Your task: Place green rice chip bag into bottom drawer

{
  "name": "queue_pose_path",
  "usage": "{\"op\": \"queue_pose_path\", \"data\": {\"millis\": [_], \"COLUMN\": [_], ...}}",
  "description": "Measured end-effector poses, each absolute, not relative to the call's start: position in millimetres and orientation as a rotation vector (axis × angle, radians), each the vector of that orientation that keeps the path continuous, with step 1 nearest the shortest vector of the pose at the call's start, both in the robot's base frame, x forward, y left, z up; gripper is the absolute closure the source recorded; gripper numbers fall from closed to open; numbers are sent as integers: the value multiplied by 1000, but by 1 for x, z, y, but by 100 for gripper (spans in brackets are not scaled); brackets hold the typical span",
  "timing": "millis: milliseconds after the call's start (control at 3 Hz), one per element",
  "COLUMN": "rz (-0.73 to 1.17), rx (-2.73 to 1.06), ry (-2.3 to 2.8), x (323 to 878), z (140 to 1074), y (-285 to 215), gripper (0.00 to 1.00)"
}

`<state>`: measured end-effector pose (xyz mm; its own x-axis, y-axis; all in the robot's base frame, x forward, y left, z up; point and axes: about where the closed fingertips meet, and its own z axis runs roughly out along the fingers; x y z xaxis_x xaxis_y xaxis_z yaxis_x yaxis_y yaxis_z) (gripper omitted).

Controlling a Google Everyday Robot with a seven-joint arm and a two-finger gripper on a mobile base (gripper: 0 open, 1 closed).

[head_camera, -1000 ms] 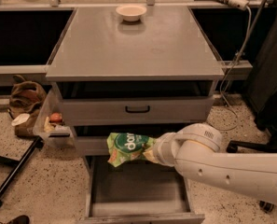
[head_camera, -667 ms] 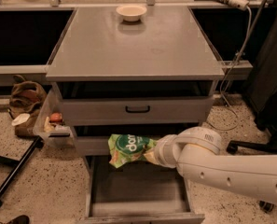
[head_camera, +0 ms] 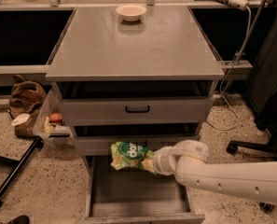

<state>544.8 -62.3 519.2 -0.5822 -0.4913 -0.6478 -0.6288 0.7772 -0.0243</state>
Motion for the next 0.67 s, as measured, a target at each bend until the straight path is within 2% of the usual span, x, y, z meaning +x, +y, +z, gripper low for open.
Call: {"op": "queue_pose_path", "data": {"millis": [667], "rz": [399], "rx": [-801], "ry": [2326], "x": [514], "z": [426], "y": [-34], "gripper": [100]}}
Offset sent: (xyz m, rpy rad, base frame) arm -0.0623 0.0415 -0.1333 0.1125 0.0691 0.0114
